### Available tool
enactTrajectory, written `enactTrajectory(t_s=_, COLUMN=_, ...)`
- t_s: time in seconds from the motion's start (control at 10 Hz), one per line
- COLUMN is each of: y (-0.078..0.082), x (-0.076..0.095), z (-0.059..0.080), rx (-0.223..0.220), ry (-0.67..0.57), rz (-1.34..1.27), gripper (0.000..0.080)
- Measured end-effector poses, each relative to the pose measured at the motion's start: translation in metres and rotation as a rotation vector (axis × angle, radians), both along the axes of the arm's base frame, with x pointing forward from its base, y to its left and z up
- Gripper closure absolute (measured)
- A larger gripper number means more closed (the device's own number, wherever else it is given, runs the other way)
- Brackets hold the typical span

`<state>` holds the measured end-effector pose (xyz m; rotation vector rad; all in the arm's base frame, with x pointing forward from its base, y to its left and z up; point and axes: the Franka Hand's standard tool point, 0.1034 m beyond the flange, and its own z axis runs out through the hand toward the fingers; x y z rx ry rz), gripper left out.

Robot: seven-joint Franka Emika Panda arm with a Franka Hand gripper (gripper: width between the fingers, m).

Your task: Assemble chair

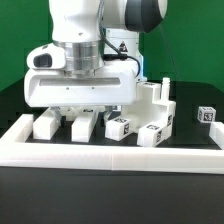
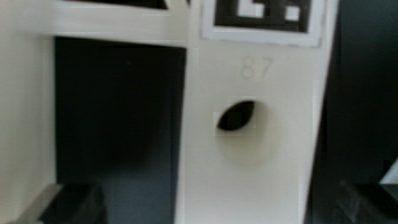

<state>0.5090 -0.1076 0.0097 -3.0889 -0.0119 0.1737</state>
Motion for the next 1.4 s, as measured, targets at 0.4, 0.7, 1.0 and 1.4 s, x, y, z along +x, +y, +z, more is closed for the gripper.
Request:
enactTrajectory(t_s=0.4, y=0.0008, x=-0.0003, z=-0.0048, rx=-0.006, ry=-0.005, rz=0.004, gripper=0.015)
enactTrajectory(t_s=0.7, y=-0.0005, x=0.0, z=-0.0058, rx=-0.012, ry=-0.016, rz=0.003, gripper=0.015)
enactTrajectory(t_s=1.0, y=-0.0015, x=0.0008, z=-0.0061, rx=-0.02, ry=-0.029, rz=0.004, gripper=0.0336)
enactTrajectory(t_s=1.4, y=-0.0016, x=0.0009, z=-0.0061, rx=-0.02, ry=-0.029, rz=0.004, gripper=0.0513)
